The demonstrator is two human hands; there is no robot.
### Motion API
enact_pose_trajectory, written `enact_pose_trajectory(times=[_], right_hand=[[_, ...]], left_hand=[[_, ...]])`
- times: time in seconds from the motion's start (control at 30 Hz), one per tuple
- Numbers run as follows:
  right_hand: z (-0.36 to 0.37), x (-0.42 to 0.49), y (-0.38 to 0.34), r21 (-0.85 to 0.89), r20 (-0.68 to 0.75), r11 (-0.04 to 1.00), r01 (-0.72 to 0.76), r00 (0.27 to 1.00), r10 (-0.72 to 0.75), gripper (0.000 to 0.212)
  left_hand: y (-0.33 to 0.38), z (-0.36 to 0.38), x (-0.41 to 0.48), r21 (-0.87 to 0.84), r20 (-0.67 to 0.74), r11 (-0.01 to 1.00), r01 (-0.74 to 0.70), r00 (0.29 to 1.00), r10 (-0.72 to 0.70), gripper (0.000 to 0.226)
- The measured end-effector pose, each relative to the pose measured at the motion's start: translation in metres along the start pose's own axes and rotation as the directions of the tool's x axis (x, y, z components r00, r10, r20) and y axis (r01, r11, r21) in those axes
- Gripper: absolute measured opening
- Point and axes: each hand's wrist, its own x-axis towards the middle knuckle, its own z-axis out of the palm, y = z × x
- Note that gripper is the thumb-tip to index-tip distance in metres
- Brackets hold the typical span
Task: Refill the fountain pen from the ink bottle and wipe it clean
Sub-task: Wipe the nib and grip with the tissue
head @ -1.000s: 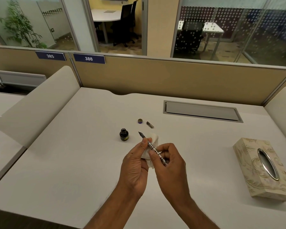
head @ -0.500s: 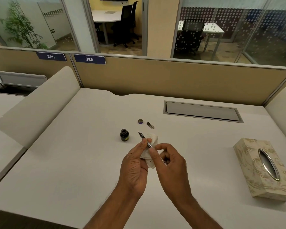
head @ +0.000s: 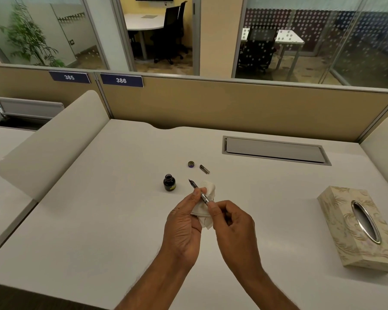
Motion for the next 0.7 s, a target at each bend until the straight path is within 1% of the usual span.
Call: enact_pose_trajectory(times=[0.07,0.13,0.2,0.27,0.3,0.37,0.47,0.6,0.63,0.7], right_hand=[[-0.0008,-0.0013,-0.0017,0.001,0.007,1.000,-0.001,1.000,0.001,0.014],[-0.0013,-0.0029,-0.0019,-0.014,-0.001,1.000,0.006,1.000,-0.006,0.012],[-0.0010,-0.0025,0.0001,-0.030,-0.015,1.000,0.001,1.000,-0.002,0.018],[-0.0006,-0.0020,-0.0001,-0.014,-0.013,1.000,-0.004,1.000,0.004,0.031],[-0.0011,-0.0019,-0.0004,-0.007,-0.013,1.000,-0.006,1.000,0.006,0.033],[-0.0035,-0.0028,-0.0032,0.007,0.001,1.000,0.000,1.000,0.000,0.025],[-0.0056,-0.0061,-0.0047,-0.020,0.007,1.000,0.010,1.000,-0.009,0.016],[-0.0047,-0.0058,-0.0024,-0.017,-0.007,1.000,-0.009,1.000,0.009,0.025],[-0.0051,-0.0057,-0.0024,-0.009,0.001,1.000,-0.015,1.000,0.015,0.026],[-0.0069,-0.0060,-0.0040,0.007,0.018,1.000,-0.021,1.000,0.021,0.019]], left_hand=[[0.0000,-0.0007,0.0005,0.019,-0.003,1.000,-0.005,1.000,0.005,0.034],[-0.0006,-0.0015,0.0018,0.016,-0.007,1.000,-0.012,1.000,0.012,0.033],[-0.0017,-0.0006,0.0012,-0.003,-0.002,1.000,-0.005,1.000,0.005,0.031],[-0.0022,0.0004,-0.0001,-0.014,0.001,1.000,0.002,1.000,-0.002,0.032],[-0.0024,0.0001,-0.0003,-0.012,-0.001,1.000,0.002,1.000,-0.002,0.033],[-0.0025,-0.0019,0.0011,0.011,0.003,1.000,-0.001,1.000,0.001,0.031],[-0.0033,-0.0027,0.0027,0.027,0.017,1.000,0.008,1.000,-0.008,0.029],[-0.0057,0.0002,0.0016,-0.001,0.019,1.000,0.009,1.000,-0.009,0.033],[-0.0057,0.0001,0.0017,-0.003,0.016,1.000,0.011,1.000,-0.011,0.034],[-0.0056,-0.0018,0.0029,0.021,0.005,1.000,0.011,1.000,-0.011,0.033]])
